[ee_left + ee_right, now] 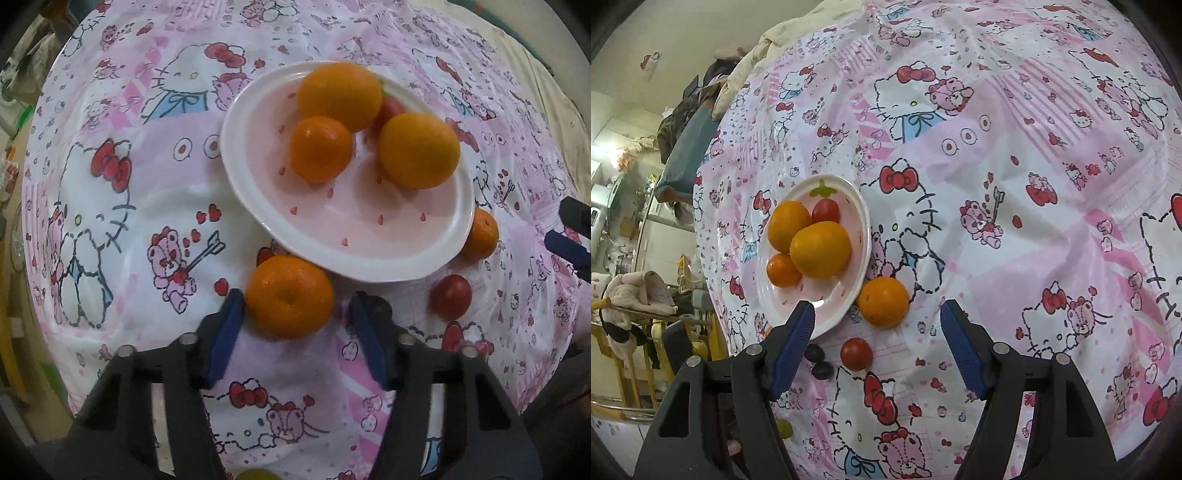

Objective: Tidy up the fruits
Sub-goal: 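Open the left tool over the plate and withdraw both tools, then grasp a mandarin with the left tool while the right tool grasps another mandarin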

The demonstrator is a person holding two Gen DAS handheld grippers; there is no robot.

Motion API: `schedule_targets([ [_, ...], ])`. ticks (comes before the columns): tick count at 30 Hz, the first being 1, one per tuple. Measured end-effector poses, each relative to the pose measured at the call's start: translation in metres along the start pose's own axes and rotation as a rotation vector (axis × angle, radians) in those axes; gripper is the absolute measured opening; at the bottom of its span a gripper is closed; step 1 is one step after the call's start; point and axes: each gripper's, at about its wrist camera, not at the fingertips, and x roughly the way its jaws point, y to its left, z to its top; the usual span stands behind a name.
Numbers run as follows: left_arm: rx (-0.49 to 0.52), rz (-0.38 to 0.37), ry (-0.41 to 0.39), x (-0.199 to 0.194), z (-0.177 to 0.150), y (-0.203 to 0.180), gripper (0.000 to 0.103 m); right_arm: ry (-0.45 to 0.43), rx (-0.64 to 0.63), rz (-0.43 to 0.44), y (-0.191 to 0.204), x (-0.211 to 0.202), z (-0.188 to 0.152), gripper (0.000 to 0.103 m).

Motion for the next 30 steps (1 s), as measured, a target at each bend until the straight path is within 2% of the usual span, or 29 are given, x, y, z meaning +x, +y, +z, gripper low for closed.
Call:
schedule_targets([
  [1,-0.003,0.022,-0.001,0.001,0.001,-0.002,0.042,-0.001,0.003,0.000,-0.001,0.000,0.000,0.073],
  [5,-0.025,0.031,0.010,-0.001,0.004,-0.003,0.039,-0.002,0.009,-0.001,-0.005,-0.001,0.001,0.073],
  [11,-0.074,0.010,-0.056,-0.041,-0.002,0.015,0.039,0.018,0.003,-0.027,-0.010,0.006,0.002,0.073],
  [16,-0.105,0.000,-0.104,-0.074,-0.010,0.029,0.039,0.076,0.113,0.083,-0.023,0.024,0.002,0.073],
  [18,-0.102,-0.006,-0.119,-0.085,-0.014,0.035,0.039,0.107,0.166,0.103,-0.030,0.035,0.002,0.064],
  [21,-0.121,-0.009,-0.143,-0.097,-0.020,0.043,0.039,0.127,0.179,0.089,-0.033,0.046,0.003,0.054],
  [24,-0.171,-0.051,-0.150,-0.099,-0.022,0.051,0.039,0.148,0.184,0.094,-0.032,0.057,0.002,0.045],
  [30,-0.191,-0.059,-0.163,-0.096,-0.023,0.055,0.039,0.151,0.174,0.083,-0.028,0.071,0.005,0.044],
])
